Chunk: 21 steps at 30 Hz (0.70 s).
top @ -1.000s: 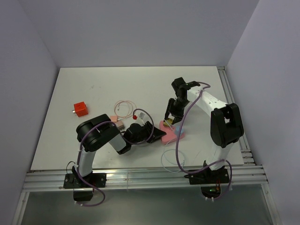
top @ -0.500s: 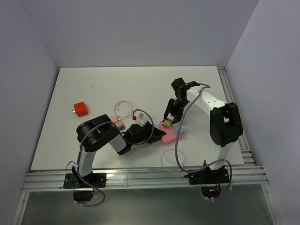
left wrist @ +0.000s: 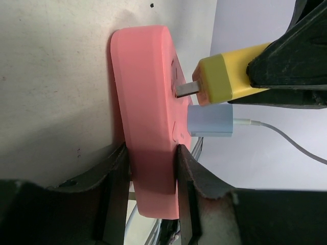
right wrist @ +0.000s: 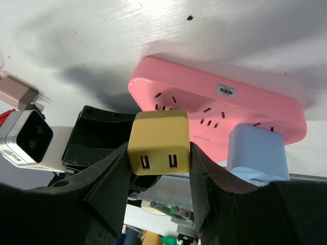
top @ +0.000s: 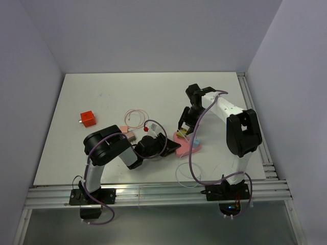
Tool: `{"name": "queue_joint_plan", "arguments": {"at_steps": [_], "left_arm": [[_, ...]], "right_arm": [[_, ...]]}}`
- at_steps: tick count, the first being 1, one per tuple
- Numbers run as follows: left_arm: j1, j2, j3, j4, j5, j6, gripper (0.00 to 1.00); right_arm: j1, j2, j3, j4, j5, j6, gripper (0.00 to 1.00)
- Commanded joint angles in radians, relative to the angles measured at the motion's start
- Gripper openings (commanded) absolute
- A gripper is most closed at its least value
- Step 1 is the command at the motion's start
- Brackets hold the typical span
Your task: Insert the plug
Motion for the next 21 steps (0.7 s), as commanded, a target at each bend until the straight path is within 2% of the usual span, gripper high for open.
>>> {"name": "queue_joint_plan", "arguments": {"at_steps": [1,6,11,21], "left_arm": [[-0.008,0.082,-0.062,-0.335,-0.077,0.147,0.00],[-0.009,0.077,-0.068,-0.319,-0.080,0.162,0.00],[-0.015,0.063,-0.077,-0.332,-0.152,0.176,0.00],[-0.025,0.091,-0.053,-0.346,-0.152,0.176,0.00]], "right_arm": [[0.002,0.022,0.035,-0.048,0.067,0.006,0.00],[0.003,0.041,0.054,-0.060,0.083,0.005,0.00],[0.002,0.034,0.057,-0.066,0.117,0.014,0.00],[0.009,0.077,0.100,-0.101,0.139,0.027,0.00]]}}
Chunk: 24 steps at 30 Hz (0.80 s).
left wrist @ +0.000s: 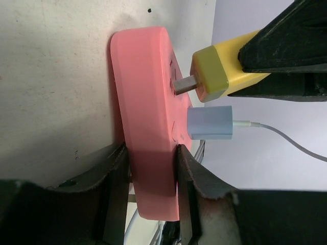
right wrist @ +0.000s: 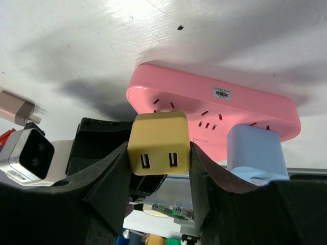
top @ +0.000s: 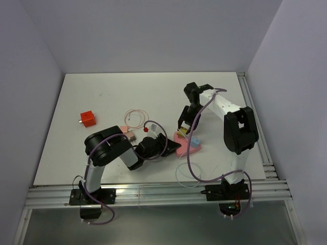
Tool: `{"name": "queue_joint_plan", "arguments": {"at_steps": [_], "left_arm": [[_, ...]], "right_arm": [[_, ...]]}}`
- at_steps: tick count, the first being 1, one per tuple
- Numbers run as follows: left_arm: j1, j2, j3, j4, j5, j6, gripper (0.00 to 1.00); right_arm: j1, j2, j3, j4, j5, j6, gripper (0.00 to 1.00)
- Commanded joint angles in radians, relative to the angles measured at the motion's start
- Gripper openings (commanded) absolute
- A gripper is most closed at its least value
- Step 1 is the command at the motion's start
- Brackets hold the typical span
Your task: Insert the plug
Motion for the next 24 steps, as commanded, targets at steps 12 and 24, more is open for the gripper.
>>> {"name": "queue_joint_plan", "arguments": {"at_steps": [12,24], "left_arm": [[-0.013,0.102,-0.054,-0.358,-0.118,0.133,0.00],[-0.015,0.102,-0.043,-0.383,-0.117,0.141,0.00]], "right_arm": [[0.058,0.040,0.063,-0.056,0.138,0.050,0.00],[0.176,0.073,0.006,-0.043,0.164,0.058,0.00]]}}
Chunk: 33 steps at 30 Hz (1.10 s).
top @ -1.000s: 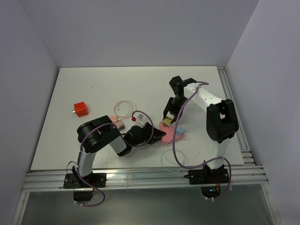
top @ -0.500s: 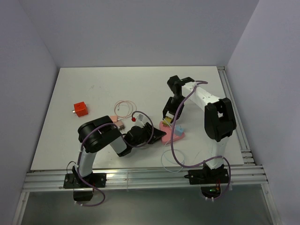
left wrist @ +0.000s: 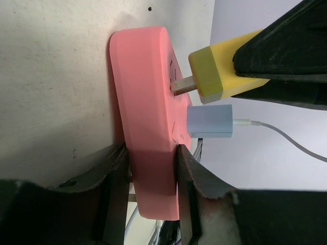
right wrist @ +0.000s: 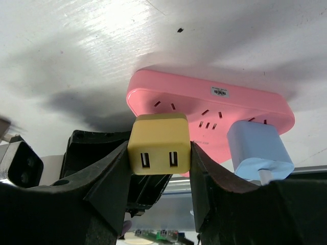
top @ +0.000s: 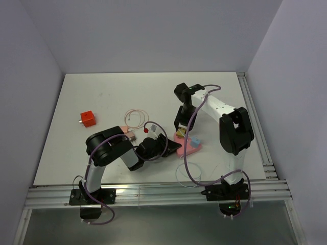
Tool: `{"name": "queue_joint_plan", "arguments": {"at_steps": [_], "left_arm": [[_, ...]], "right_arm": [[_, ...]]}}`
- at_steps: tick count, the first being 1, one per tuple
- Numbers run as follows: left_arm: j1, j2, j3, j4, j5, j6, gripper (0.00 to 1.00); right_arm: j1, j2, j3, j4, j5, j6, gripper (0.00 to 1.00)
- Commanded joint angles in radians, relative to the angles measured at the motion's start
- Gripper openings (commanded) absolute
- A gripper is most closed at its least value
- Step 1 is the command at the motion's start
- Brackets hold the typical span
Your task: Insert the plug
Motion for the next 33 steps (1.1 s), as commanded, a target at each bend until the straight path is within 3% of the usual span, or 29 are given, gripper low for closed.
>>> {"name": "queue_joint_plan", "arguments": {"at_steps": [1,14,22,29,33], "left_arm": [[-0.004,0.088,-0.050,-0.400,-0.096,0.165,0.00],[-0.004,0.114,-0.068,-0.368,-0.114,0.129,0.00],[-0.002,0.139,-0.084,-0.313,-0.151,0.132,0.00],[-0.002,0.133,-0.065,-0.369,-0.148,0.168,0.00],[-0.001,0.136,-0.060,-0.350,-0.117,0.201,0.00]], "right_arm": [[0.075,0.038,-0.080,0.017,-0.003,0.012,0.00],[0.144,0.009,-0.120,0.041,-0.035,0.090,0.00],[0.126,0.013,-0.155,0.058,-0.089,0.113,0.00],[0.038,0.053,-0.042,0.009,-0.061,-0.040,0.00],[-0.012,0.063,-0.012,0.048,-0.159,-0.125,0.00]]}}
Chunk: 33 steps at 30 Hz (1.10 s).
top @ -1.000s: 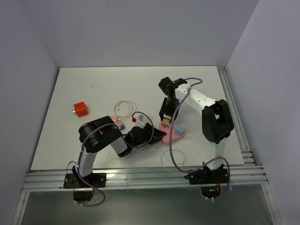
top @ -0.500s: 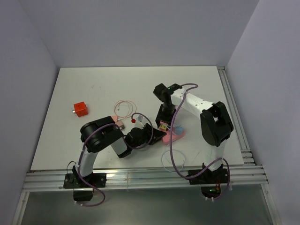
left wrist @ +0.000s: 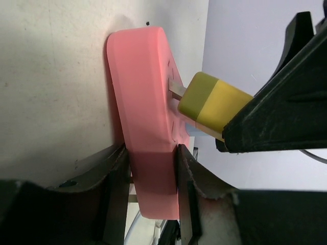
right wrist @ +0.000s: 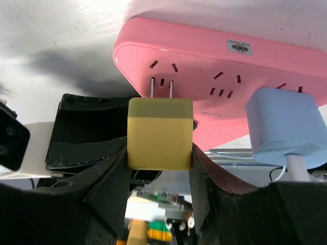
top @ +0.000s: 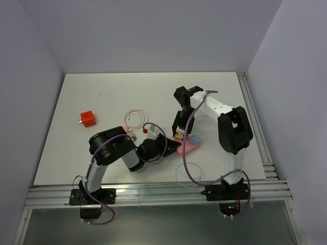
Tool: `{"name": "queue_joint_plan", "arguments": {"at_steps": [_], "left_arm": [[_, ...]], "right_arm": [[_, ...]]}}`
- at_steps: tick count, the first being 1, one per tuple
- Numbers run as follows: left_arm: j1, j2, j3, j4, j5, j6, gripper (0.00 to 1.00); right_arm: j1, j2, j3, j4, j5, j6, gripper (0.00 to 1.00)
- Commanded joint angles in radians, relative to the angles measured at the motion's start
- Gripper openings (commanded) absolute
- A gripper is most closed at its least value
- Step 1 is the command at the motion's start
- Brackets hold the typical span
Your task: Insert the plug
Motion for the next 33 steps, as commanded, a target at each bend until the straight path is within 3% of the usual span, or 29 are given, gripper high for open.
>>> {"name": "queue_joint_plan", "arguments": {"at_steps": [1,3,13,33], "left_arm": [[0.007,0.097,-0.058,-0.409,-0.059,0.224,0.00],[0.008,0.097,-0.058,-0.415,-0.053,0.227,0.00],[-0.006,0.107,-0.053,-0.423,-0.046,0.219,0.00],[-0.033,0.160,0.000,-0.478,-0.008,0.249,0.00]], "right_arm": [[-0.028,0.060,0.029,0.085,-0.036,-0.130,0.00],[-0.037,0.063,0.006,0.111,-0.136,-0.144,0.00],[-0.117,0.101,0.008,0.185,-0.240,-0.157,0.00],[-0.157,0.307,0.199,0.087,-0.134,-0.285,0.00]]}}
